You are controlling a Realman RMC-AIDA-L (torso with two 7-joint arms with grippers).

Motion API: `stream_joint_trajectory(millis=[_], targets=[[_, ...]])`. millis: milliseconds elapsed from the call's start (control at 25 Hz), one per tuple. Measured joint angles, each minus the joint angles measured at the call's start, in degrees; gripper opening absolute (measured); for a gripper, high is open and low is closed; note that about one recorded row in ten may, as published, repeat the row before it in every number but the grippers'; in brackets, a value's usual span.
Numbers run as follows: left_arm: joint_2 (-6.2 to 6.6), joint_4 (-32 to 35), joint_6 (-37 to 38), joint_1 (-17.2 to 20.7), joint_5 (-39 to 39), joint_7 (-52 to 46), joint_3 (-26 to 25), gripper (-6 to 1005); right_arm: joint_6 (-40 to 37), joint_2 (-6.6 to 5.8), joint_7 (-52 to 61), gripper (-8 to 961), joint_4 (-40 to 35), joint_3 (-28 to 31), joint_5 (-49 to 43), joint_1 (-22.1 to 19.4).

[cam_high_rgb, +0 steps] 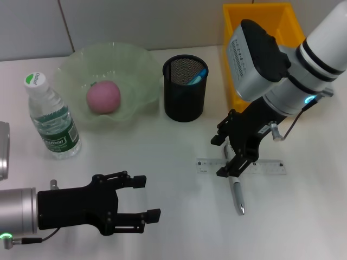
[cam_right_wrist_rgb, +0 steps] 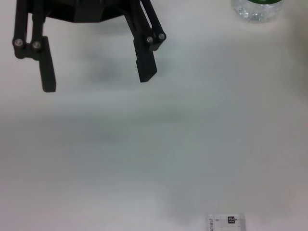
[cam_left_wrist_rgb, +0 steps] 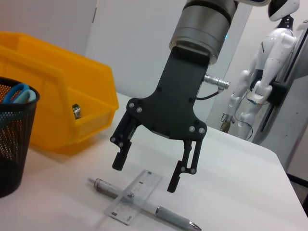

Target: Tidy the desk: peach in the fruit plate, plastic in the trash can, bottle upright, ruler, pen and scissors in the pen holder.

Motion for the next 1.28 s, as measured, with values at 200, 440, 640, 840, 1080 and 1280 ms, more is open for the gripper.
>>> stream_joint_trajectory(millis=[200,440,640,840,1080,1280], targets=[[0.16,0.00,0.13,0.02,0.04,0.00,-0.11,863,1.16,0.20,-0.07,765,1.11,-0.11,-0.29,0.43],[0.22,0.06,0.52,0.04,0.19,0.00,-0.11,863,2.31,0.42,-0.09,765,2.09,-0.86,-0.72,0.82],[0.23,0.08,0.61,0.04,0.20,0.00,-0.12,863,3.01,0.47,-0.21,766,2.80,-0.98,-0.76,0.79],[0.22,0.08,1.45,0.27,0.20,-0.17,-1.15,862,4.47,0.57,-0.83,766,4.08,-2.19,-0.78,0.80],[0.05,0.08,1.56,0.60,0.39,-0.19,-1.43,862,7.78,0.81,-1.12,762,6.71,-4.75,-0.29,1.33],[-0.13,0.05,1.57,0.73,0.68,-0.19,-1.43,862,9.32,0.88,-1.50,758,8.25,-5.89,0.65,1.69]])
